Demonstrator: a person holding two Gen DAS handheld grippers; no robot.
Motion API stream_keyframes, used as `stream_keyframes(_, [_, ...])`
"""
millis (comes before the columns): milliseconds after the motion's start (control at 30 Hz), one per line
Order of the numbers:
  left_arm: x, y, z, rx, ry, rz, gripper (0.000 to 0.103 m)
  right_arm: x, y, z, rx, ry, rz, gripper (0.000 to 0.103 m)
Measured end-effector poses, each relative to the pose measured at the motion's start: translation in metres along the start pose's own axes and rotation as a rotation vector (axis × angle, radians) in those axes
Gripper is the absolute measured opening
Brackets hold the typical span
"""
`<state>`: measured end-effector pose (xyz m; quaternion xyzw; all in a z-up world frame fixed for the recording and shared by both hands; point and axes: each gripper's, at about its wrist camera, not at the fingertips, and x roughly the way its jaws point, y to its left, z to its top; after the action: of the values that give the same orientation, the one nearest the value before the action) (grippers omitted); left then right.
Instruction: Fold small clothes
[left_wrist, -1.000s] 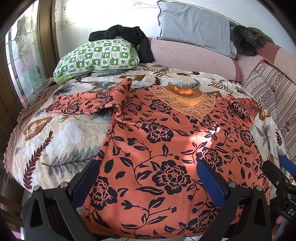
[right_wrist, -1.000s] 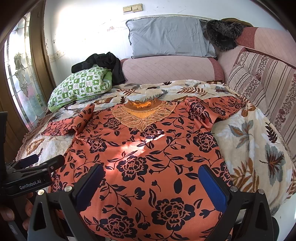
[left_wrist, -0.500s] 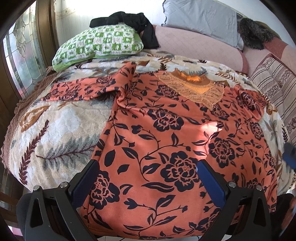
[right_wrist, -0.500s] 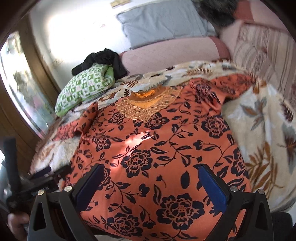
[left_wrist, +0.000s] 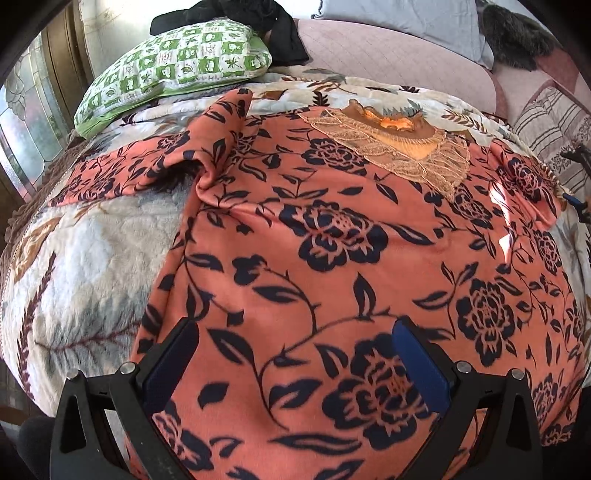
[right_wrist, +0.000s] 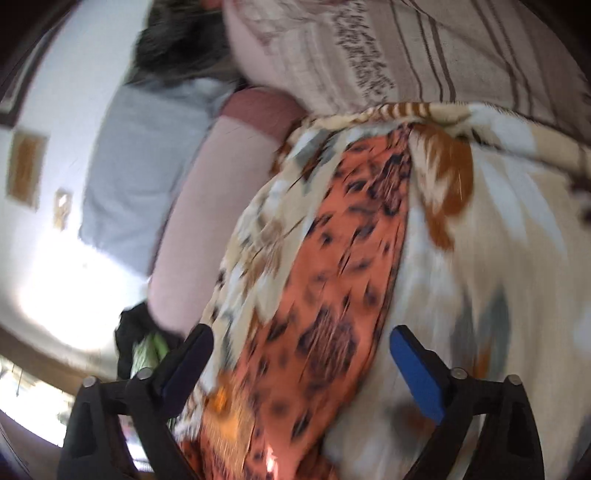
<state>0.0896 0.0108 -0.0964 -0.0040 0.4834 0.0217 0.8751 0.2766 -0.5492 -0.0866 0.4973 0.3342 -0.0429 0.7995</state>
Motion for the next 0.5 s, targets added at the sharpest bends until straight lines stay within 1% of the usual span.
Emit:
stream_keyframes(67, [0.006, 0.001, 0.007, -0.005, -0.003, -0.003, 0.103, 0.022, -0.003, 0.034, 0.005, -0.031, -0.056, 0.086])
stream_keyframes(100, [0.009, 0.002, 0.01, -0.008, -0.001, -0.005, 0.103, 0.031, -0.006, 0.047, 0.01, -0.039, -0.095, 0.086])
stream_keyframes(133, [0.013, 0.002, 0.013, -0.01, 0.0, -0.006, 0.103, 0.04, -0.011, 0.057, 0.024, -0.043, -0.157, 0.086])
stream_keyframes(167, [0.016, 0.002, 0.015, -0.012, -0.001, -0.008, 0.103, 0.048, -0.016, 0.064, 0.043, -0.044, -0.19, 0.086])
stream_keyframes(233, [0.022, 0.002, 0.017, -0.014, 0.006, -0.014, 0.103, 0.062, -0.018, 0.074, 0.045, -0.043, -0.187, 0.086])
stream_keyframes(300, [0.027, 0.002, 0.017, -0.009, 0.012, -0.016, 0.103, 0.071, -0.009, 0.078, 0.021, -0.063, -0.205, 0.086])
stream_keyframes(333, [0.029, 0.002, 0.016, -0.01, 0.015, -0.015, 0.103, 0.078, -0.003, 0.078, -0.01, -0.059, -0.244, 0.086])
stream_keyframes(367, [0.031, 0.003, 0.015, -0.012, 0.021, -0.016, 0.103, 0.087, 0.003, 0.077, -0.039, -0.045, -0.309, 0.083])
stream_keyframes(433, [0.031, 0.005, 0.013, -0.017, 0.017, -0.02, 0.103, 0.095, 0.008, 0.074, -0.077, -0.048, -0.408, 0.066])
stream_keyframes(467, [0.03, 0.006, 0.012, -0.015, 0.015, -0.023, 0.103, 0.095, 0.011, 0.073, -0.097, -0.046, -0.471, 0.042])
stream_keyframes(500, [0.028, 0.007, 0.011, -0.013, 0.011, -0.026, 0.103, 0.094, 0.013, 0.073, -0.111, -0.038, -0.475, 0.004])
